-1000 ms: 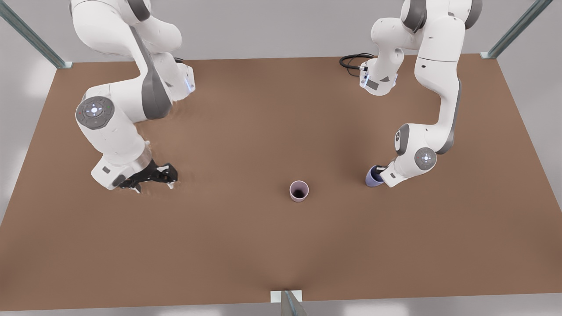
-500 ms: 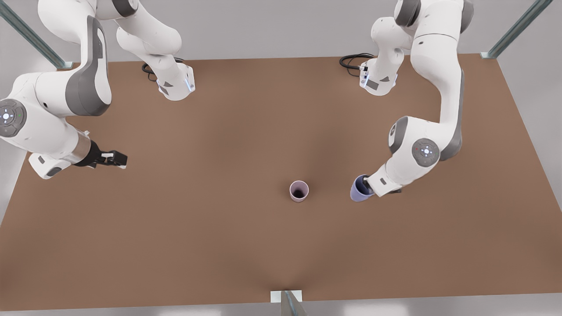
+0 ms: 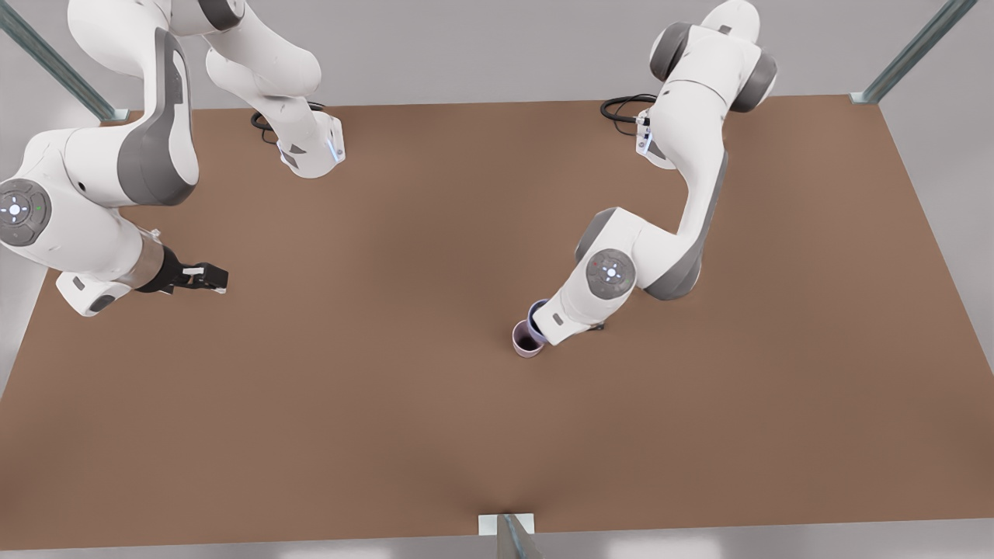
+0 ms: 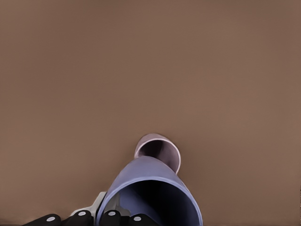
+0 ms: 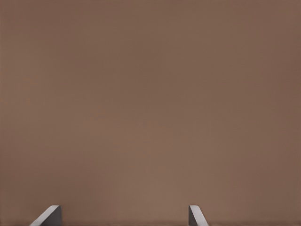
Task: Stack the cups, with the pink cup at the bottom and the purple cup at the top
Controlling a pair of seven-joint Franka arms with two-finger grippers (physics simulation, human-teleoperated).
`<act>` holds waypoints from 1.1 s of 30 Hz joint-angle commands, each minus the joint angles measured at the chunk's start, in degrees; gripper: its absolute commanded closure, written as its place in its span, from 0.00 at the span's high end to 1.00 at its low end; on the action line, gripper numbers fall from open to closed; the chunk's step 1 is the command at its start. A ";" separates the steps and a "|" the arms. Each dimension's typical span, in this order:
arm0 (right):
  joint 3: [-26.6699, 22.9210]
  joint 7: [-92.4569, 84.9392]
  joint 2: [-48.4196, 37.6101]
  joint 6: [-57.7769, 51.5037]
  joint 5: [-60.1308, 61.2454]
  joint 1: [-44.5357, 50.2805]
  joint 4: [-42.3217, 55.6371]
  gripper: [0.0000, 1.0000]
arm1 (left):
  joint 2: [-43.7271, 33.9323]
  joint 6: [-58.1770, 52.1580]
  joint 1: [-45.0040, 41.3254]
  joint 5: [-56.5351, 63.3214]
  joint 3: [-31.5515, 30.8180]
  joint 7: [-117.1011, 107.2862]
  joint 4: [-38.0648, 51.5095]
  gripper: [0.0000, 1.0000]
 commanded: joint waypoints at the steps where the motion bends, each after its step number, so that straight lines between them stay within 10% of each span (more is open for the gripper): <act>1: 0.02 -1.13 -0.11 -0.14 0.08 0.00 0.03 1.00 | 0.65 0.89 -0.20 -0.47 -0.29 -18.49 0.21 0.21; 33: -0.07 -1.22 0.07 0.12 0.08 -0.17 0.03 1.00 | 3.29 5.91 -0.38 -2.14 -0.38 -18.49 -2.51 0.21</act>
